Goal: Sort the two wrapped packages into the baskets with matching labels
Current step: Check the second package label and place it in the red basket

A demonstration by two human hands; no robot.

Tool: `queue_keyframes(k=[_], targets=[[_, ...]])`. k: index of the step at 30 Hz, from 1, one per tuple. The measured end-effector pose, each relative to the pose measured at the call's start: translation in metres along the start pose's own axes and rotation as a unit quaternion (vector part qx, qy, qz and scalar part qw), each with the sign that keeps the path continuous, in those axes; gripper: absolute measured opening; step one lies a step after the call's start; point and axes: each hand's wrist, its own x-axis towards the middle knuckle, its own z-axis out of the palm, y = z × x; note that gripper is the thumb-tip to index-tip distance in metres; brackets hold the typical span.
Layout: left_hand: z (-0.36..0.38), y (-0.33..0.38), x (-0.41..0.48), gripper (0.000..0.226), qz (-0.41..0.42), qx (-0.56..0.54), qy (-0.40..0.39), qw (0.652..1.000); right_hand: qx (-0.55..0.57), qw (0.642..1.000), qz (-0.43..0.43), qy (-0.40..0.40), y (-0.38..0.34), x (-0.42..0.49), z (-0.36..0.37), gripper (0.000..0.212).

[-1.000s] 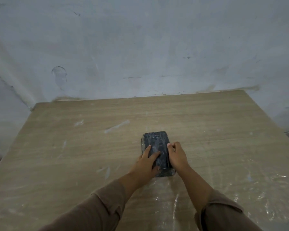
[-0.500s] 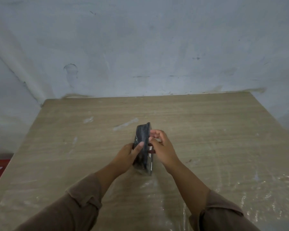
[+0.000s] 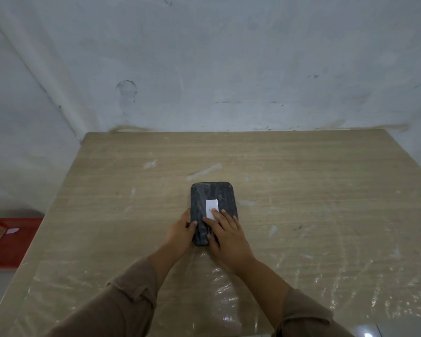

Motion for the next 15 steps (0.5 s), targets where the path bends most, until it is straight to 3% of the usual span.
queue_keyframes(k=[3,6,8,11,13,15], targets=[[0.003,-0.001,0.001,0.046,0.008,-0.003,0.010,1.000,-0.004,1.000,-0.008,0.002,0.001,-0.001,0.000,0.043],[-0.004,0.001,0.008,0.060,0.099,0.132,0.043,0.985,-0.002,1.000,-0.022,0.004,0.005,-0.003,-0.001,0.043],[-0.013,0.006,0.020,0.061,0.185,0.281,0.005,0.942,-0.011,0.999,-0.029,0.011,0.008,-0.006,-0.001,0.044],[-0.026,0.009,0.037,0.055,0.228,0.508,-0.054,0.829,-0.042,0.999,-0.005,0.008,0.012,-0.012,-0.001,0.046],[-0.027,0.010,0.041,0.056,0.231,0.542,-0.063,0.806,-0.063,0.998,0.013,-0.004,0.019,-0.014,-0.007,0.050],[-0.023,0.011,0.037,0.058,0.240,0.522,-0.064,0.816,-0.095,0.995,0.011,-0.017,0.029,-0.013,-0.017,0.052]])
